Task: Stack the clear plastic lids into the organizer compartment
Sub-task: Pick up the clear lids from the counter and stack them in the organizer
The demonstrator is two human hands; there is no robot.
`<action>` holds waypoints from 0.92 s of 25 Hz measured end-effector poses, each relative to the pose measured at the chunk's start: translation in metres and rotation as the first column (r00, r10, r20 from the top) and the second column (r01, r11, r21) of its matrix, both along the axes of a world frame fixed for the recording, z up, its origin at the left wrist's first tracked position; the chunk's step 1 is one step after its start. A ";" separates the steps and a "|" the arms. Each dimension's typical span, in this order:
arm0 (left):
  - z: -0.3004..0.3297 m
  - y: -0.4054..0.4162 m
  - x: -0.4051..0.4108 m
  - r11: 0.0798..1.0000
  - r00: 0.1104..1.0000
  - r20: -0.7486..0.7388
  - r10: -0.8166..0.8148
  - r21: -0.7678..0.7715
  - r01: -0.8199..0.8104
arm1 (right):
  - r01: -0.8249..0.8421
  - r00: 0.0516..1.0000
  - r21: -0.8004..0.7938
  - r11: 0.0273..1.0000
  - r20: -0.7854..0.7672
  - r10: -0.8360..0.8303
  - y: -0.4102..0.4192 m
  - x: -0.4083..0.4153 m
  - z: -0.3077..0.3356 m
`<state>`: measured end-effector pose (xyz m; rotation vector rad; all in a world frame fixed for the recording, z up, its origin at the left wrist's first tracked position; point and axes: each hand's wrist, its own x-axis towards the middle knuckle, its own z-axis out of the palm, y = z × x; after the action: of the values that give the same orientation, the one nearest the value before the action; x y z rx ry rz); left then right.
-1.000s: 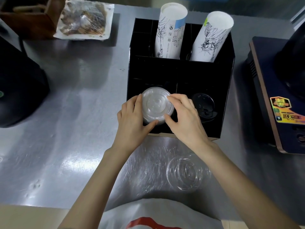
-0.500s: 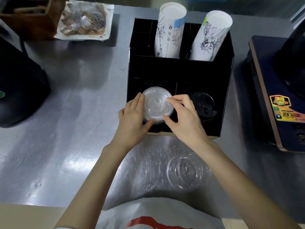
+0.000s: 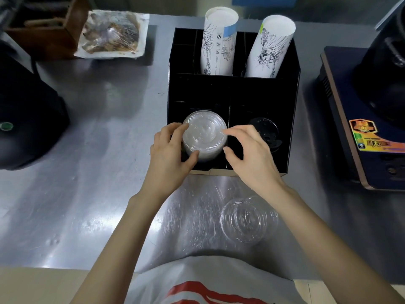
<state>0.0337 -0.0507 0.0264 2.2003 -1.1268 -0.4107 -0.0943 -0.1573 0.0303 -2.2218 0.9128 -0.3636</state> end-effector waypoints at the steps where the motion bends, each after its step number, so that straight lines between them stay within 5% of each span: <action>1: 0.002 0.003 -0.003 1.000 1.000 -0.002 0.000 -0.023 0.000 | 0.001 1.000 0.009 1.000 0.008 -0.001 0.002 -0.005 0.000; 10: -0.003 0.021 -0.038 0.995 0.994 -0.033 -0.101 -0.027 0.100 | 0.061 0.998 0.072 0.996 -0.019 -0.059 0.020 -0.051 -0.009; 23: -0.047 0.036 -0.085 0.922 0.966 -0.134 -0.223 0.293 0.253 | 0.248 0.886 0.145 0.958 -0.435 -0.164 0.047 -0.105 -0.042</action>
<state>-0.0514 -0.0145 -0.0202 2.2792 -1.3576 -0.8431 -0.1990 -0.1107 -0.0112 -2.0548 1.3596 0.1191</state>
